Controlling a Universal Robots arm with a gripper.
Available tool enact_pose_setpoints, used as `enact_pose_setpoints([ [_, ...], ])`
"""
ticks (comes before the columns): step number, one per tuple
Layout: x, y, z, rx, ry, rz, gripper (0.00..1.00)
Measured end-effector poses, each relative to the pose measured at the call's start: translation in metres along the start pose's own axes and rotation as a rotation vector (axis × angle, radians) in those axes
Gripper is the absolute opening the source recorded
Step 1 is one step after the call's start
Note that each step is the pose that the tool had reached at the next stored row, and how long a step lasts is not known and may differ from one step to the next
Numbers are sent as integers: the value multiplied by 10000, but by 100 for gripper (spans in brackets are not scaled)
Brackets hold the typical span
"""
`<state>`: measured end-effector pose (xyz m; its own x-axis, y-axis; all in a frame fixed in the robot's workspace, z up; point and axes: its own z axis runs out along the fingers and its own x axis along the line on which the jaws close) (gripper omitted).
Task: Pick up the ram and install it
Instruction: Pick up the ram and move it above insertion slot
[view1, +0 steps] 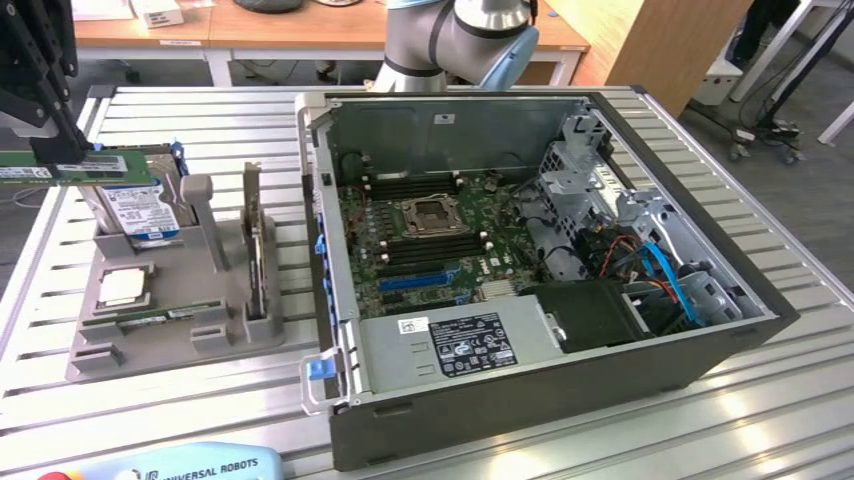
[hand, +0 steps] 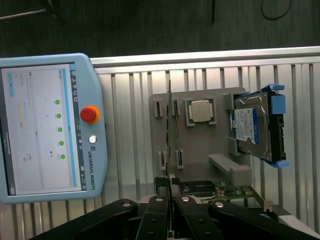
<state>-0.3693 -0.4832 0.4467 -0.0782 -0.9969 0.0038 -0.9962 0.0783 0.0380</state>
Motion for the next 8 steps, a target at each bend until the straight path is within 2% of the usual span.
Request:
enact_pose_setpoints([
  [8, -1, -10, 1, 2, 18, -495, 12],
])
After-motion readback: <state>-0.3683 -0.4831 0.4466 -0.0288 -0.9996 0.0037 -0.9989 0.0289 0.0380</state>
